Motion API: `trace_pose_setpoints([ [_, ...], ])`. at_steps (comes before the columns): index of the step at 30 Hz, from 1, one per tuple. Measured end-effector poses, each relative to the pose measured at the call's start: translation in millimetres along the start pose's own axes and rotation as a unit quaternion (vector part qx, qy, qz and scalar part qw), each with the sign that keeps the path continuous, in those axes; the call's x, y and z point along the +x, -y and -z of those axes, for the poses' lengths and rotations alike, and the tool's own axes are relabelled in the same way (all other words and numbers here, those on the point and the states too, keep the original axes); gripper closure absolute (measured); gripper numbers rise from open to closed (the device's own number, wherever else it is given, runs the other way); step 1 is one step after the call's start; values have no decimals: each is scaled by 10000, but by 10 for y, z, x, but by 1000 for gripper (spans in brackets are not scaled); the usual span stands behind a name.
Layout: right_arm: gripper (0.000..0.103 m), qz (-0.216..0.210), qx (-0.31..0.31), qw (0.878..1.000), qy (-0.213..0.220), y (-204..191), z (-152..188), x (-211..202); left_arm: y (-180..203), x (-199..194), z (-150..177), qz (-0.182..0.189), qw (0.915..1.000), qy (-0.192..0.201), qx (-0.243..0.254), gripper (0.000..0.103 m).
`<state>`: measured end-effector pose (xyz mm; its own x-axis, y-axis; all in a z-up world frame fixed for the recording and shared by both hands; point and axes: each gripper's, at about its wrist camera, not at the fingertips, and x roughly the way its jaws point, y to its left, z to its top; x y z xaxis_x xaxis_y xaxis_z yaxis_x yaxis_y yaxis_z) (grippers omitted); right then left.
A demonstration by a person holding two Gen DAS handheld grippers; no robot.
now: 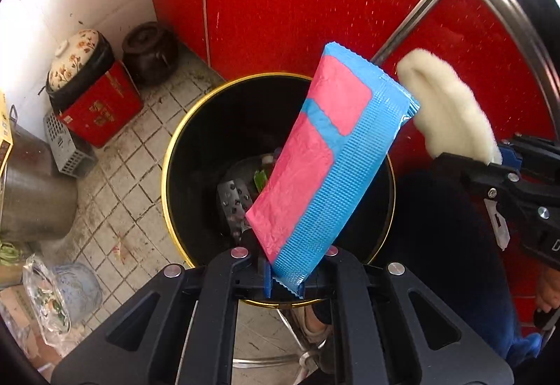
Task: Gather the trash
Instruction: 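Carry snack bag and foam sponge over the bin and open both tools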
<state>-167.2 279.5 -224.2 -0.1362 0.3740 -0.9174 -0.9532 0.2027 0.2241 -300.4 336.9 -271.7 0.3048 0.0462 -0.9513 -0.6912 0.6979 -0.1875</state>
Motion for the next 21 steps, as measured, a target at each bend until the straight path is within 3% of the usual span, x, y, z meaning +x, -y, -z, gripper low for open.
trace_pose_setpoints([
  [5,75,34,-40,10000,-52,-61,-46,70,-15,71,32,-18,10000,-55,-14,92],
  [6,65,57,-36,10000,-53,-72,-52,93,-32,80,21,-59,10000,-66,-32,83],
  [7,57,73,-38,10000,-32,-85,-64,103,-47,86,22,-91,9999,-94,-77,64],
  [9,56,40,-52,10000,-1,-30,-1,54,-72,65,34,-143,9998,-52,-134,49],
  [15,55,37,-94,9999,34,-28,21,44,-88,38,30,-246,9997,6,-89,37],
  [18,55,8,-92,9999,72,-24,50,-14,-87,11,31,-293,9995,33,-90,37],
  [21,48,6,-155,9997,165,-54,51,-84,-90,-50,29,-292,9995,113,-96,32],
])
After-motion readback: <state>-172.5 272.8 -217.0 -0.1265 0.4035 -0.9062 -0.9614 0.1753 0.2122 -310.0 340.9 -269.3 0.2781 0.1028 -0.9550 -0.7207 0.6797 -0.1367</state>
